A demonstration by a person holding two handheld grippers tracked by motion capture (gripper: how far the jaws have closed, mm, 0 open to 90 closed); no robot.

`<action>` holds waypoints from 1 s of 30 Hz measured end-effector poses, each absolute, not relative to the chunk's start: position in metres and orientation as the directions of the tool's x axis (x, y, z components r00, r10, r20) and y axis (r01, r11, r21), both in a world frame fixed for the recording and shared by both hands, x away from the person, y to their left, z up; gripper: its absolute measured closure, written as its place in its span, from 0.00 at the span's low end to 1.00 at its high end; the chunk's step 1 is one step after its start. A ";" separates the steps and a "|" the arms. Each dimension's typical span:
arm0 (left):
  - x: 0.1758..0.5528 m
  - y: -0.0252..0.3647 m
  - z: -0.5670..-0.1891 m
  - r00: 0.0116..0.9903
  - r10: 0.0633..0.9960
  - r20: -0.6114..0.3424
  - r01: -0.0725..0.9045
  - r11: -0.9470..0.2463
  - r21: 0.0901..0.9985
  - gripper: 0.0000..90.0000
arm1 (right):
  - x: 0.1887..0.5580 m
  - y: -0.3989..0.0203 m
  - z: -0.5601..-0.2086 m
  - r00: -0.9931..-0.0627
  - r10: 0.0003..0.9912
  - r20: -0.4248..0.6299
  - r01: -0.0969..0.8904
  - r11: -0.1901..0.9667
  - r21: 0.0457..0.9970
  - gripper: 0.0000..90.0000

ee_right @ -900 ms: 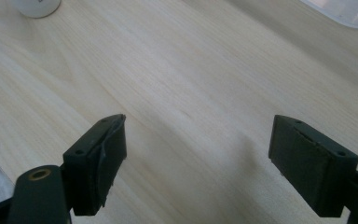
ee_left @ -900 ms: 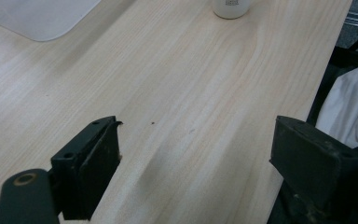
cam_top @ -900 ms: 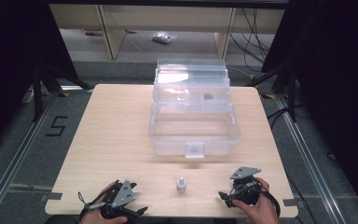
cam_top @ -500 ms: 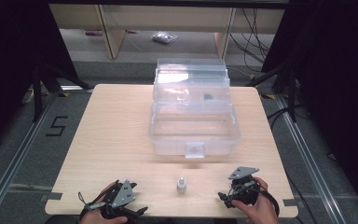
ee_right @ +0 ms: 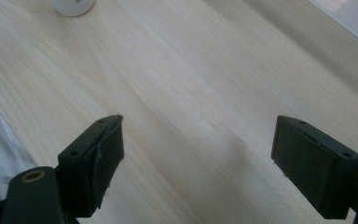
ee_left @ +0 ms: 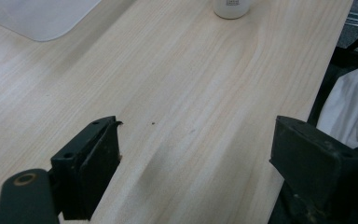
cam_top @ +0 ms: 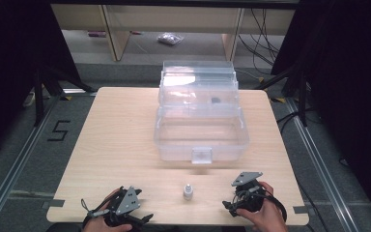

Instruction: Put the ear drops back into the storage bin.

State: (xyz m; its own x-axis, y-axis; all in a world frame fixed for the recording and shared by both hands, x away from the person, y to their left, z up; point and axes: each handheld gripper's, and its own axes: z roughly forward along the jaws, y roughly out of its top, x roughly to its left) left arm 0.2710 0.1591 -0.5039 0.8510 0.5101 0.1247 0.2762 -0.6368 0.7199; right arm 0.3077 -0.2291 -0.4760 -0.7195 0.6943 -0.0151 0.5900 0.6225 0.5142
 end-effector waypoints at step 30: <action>0.271 0.160 -0.505 0.846 0.520 0.113 0.287 -0.624 0.727 0.17 | 0.329 -0.134 -0.447 -0.895 0.443 -0.057 0.384 0.827 0.410 0.29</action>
